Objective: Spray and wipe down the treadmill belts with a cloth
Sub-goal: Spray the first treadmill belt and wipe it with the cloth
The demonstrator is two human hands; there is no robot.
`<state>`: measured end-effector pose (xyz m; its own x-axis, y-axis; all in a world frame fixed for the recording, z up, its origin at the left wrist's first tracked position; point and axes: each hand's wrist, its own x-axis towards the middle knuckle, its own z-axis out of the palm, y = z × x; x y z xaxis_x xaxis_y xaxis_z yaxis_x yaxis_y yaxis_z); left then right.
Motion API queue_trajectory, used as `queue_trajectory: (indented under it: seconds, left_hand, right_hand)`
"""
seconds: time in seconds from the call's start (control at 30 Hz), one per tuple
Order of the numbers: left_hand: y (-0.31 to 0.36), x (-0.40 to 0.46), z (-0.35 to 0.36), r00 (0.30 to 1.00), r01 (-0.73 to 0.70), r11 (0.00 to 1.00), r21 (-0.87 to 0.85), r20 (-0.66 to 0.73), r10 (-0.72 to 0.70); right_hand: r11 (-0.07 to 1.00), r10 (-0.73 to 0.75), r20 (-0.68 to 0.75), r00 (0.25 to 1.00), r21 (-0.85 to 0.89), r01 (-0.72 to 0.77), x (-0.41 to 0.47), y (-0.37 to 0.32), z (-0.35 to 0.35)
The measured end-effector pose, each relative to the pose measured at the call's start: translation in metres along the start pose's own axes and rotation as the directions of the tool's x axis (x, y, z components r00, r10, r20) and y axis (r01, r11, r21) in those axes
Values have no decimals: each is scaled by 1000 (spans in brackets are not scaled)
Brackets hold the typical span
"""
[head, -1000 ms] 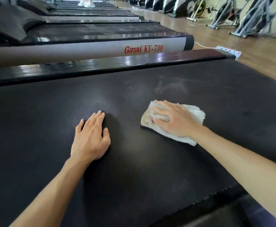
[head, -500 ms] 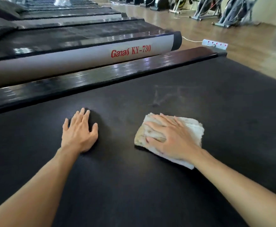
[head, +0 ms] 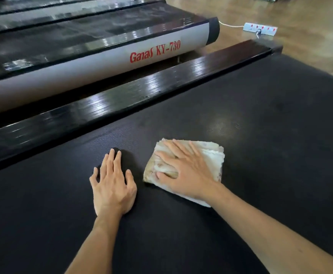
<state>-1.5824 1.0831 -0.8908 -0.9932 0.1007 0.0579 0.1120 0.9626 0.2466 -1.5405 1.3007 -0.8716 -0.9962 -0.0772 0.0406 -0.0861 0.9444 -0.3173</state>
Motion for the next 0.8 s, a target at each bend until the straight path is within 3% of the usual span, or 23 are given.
queue_trajectory:
  seconds: [0.1, 0.23, 0.3, 0.37, 0.47, 0.6, 0.7, 0.8]
  left_hand:
    - [0, 1, 1, 1000, 1, 1000, 4, 2, -1]
    - [0, 2, 3, 1000, -13, 1000, 16, -5, 13]
    - [1, 3, 3, 1000, -17, 1000, 17, 1, 17]
    - [2, 2, 3, 1000, -20, 1000, 17, -1, 20]
    - [2, 3, 2, 1000, -20, 1000, 18, 0, 20]
    - [1, 2, 2, 1000, -24, 1000, 19, 1, 24]
    - [1, 2, 4, 1000, -27, 999, 18, 3, 26]
    - [2, 0, 3, 1000, -26, 999, 18, 9, 26]
  right_hand:
    - [999, 49, -26, 998, -6, -50, 0, 25, -7]
    - [954, 289, -141, 947, -43, -298, 71, 38, -5]
    - [939, 328, -141, 934, -55, -339, 107, 34, 3]
    - [953, 289, -120, 950, -58, -297, 126, 18, 8]
    - [992, 113, -47, 992, -58, -115, 116, -4, 8]
    - [999, -41, 4, 999, -29, 41, 68, 18, -2]
    - [994, 111, -26, 993, -2, -111, 79, 52, -11]
    - [939, 330, -159, 931, -51, -341, 128, 55, -9]
